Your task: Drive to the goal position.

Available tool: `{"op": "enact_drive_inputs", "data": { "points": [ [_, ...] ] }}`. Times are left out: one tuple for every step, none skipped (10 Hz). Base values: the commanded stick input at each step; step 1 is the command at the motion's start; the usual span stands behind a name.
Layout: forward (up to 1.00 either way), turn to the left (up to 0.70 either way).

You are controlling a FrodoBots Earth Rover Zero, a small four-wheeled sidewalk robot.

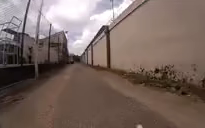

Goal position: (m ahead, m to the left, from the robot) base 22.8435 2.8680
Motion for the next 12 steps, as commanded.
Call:
{"op": "enact_drive_inputs", "data": {
  "points": [
    [0.5,0.01],
    [0.5,0.01],
    [0.5,0.01],
    [0.5,0.01],
    [0.5,0.01],
    [0.5,0.01],
    [0.5,0.01],
    [0.5,0.01],
    [0.5,0.01],
    [0.5,0.01],
    [0.5,0.01],
    [0.5,0.51]
  ]
}}
